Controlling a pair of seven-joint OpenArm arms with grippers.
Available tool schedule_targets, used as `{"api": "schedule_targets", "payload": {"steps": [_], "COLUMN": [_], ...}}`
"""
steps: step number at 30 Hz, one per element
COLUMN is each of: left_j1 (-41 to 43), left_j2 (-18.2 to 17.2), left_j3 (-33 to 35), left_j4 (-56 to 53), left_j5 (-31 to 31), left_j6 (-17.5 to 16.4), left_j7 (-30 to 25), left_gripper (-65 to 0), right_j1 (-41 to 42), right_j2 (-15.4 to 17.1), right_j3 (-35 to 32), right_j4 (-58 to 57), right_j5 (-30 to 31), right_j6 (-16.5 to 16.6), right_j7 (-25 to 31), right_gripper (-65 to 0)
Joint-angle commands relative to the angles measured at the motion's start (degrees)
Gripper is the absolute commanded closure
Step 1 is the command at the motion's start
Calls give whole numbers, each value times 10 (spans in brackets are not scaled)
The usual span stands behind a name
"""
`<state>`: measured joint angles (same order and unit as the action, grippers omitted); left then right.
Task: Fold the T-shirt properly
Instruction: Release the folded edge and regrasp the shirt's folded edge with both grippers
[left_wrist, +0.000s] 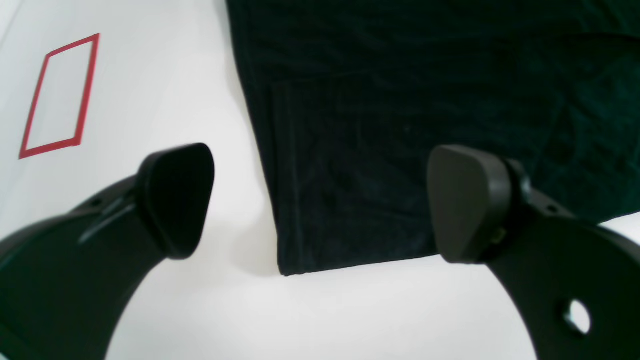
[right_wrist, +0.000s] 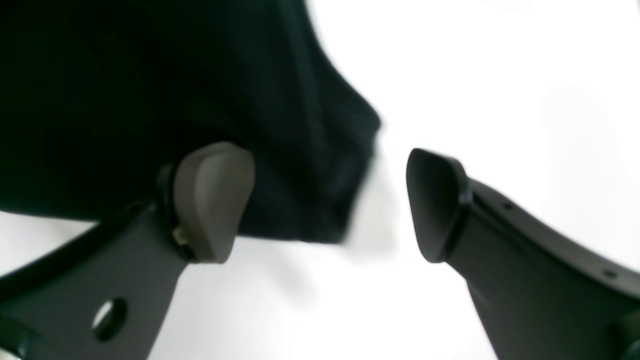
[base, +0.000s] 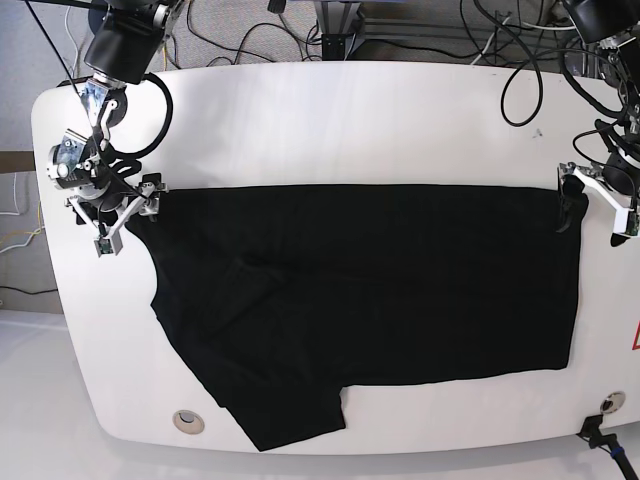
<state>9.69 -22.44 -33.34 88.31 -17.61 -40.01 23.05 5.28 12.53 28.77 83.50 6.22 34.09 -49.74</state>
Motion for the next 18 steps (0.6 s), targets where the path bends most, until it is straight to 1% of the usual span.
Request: {"api": "schedule_targets", "payload": {"steps": [1, 4, 7, 8, 9, 10, 11, 14, 15, 18], "left_j1": [-3, -3, -3, -3, -5, -7, -8, -10, -16, -32], "left_j2": [-13, -14, -14, -14, -14, -14, -14, -14, -14, -14], "left_j3": [-4, -3, -3, -3, -3, -3, -3, -2, -2, -2], "left_j4": [10, 8, 6, 0, -7, -17, -26, -49, -61, -98], "left_j5": [-7, -6, -6, -6, -6, -6, -6, -6, -6, -8], "left_j6": [0, 0, 0, 0, 0, 0, 0, 0, 0, 0], "left_j7": [-11, -11, -10, -10, -10, -10, -10, -10, -10, -11], "left_gripper": [-650, -650, -650, -650, -650, -650, -650, -650, -650, -650], "right_j1": [9, 10, 9, 9, 9, 9, 9, 9, 9, 9], "right_j2": [10, 10, 10, 10, 10, 10, 10, 10, 10, 10], "right_j3": [1, 1, 1, 1, 1, 1, 1, 1, 1, 1], "right_j4": [-29, -61, -72, -72, -72, -72, -72, -72, -72, -72], "right_j5": [8, 8, 8, 8, 8, 8, 8, 8, 8, 8], "right_j6": [0, -2, -2, -2, -2, -2, -2, -1, -1, 0], "right_j7": [21, 52, 55, 55, 55, 55, 55, 55, 55, 55], "right_gripper": [-483, -482, -480, -469, -441, -392, -321, -68, 0, 0]}}
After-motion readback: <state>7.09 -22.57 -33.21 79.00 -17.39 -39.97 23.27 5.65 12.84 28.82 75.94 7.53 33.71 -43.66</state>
